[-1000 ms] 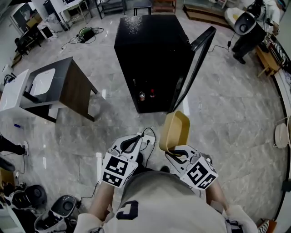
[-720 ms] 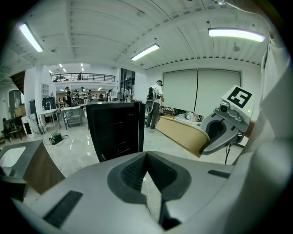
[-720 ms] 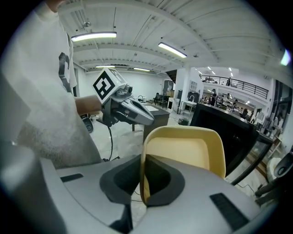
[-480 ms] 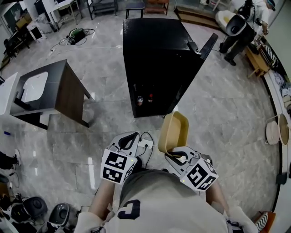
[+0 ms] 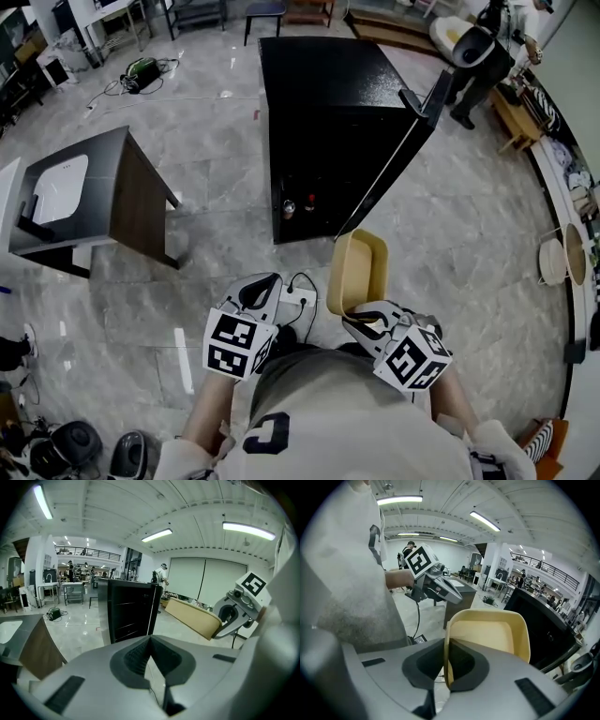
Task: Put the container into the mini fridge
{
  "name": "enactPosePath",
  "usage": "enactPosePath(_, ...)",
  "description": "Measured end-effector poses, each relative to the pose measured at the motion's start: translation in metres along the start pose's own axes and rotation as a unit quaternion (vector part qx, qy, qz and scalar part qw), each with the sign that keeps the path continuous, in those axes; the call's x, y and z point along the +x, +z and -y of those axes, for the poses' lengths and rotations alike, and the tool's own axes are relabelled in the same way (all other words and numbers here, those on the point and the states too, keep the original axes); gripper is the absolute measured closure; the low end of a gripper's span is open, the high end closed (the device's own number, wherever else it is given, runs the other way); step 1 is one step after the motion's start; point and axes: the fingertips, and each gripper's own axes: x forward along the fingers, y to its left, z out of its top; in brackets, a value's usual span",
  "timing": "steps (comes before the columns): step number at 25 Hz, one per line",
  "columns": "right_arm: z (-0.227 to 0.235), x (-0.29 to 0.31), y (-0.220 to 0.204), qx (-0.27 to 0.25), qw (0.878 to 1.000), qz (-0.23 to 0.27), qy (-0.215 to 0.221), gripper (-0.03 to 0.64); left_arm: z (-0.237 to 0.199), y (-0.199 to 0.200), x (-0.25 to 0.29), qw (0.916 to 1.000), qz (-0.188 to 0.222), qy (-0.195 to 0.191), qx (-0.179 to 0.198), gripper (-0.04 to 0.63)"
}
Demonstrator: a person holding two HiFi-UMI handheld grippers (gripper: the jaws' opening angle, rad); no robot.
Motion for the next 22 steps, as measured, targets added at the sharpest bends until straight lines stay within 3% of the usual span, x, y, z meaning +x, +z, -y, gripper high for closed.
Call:
enactPosePath(9, 0.021, 0.018, 0.001, -0.023, 0.999, -0.028, -0.003, 0.586, -0.028, -0.007, 0.009, 0.9992, -0.024, 0.02, 0.023, 0.54)
enactPosePath(22, 0.116, 0.025, -0.032, -0.048, 0.998, -0.005, 0.046, 0.586, -0.036, 0.027, 0.071, 0.9968, -0.043, 0.067, -0.01, 0.54)
